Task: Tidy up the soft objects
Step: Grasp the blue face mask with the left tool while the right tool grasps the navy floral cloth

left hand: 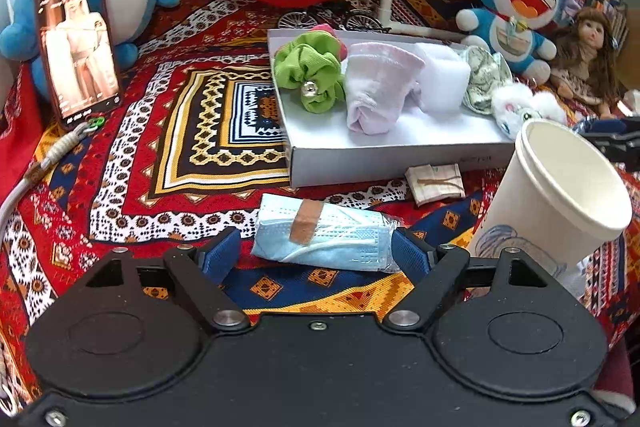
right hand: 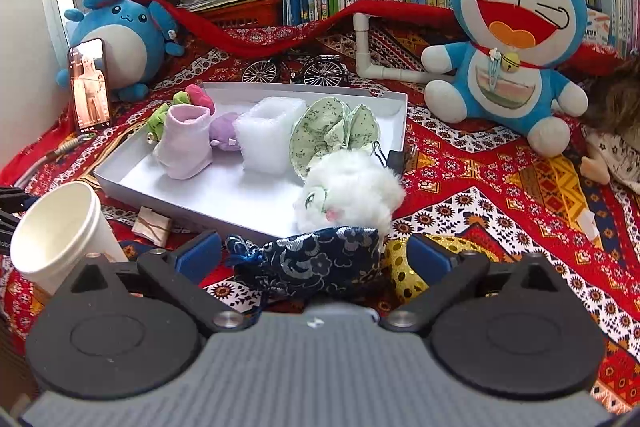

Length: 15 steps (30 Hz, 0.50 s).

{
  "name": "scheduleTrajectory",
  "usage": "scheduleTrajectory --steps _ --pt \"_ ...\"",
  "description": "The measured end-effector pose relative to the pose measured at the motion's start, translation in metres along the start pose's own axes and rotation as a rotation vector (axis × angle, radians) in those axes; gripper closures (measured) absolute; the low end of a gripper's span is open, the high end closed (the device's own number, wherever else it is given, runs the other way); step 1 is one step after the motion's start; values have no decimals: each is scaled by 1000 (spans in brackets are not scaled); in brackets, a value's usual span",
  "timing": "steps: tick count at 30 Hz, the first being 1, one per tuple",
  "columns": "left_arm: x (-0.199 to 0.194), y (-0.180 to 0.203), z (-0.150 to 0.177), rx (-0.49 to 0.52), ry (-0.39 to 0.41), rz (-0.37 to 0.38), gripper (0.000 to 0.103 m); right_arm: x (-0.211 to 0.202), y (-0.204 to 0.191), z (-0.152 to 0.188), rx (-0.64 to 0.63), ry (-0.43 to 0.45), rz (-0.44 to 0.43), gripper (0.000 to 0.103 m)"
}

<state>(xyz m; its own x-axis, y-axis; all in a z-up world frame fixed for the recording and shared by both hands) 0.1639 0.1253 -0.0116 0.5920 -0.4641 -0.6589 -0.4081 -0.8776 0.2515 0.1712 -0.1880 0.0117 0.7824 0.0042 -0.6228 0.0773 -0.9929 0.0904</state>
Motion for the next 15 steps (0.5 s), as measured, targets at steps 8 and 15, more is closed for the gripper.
scheduleTrajectory --steps 8,15 --pt "7 10 6 78 -19 9 20 3 -5 3 -24 17 -16 8" --pt "12 14 8 107 -17 -8 19 6 -9 6 -34 20 -21 11"
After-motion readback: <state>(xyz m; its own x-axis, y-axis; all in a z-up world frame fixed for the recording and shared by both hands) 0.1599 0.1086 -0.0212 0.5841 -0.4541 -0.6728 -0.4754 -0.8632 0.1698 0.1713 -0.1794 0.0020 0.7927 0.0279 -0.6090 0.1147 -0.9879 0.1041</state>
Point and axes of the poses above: each gripper's, at about its wrist camera, not at the fingertips, and x roughly the way its jaws point, y to its right, z to its underside, the point moved 4 cm from there along x, roughly the way its jaws point, and after that the axes turned 15 degrees about z, right-handed, at the moved point
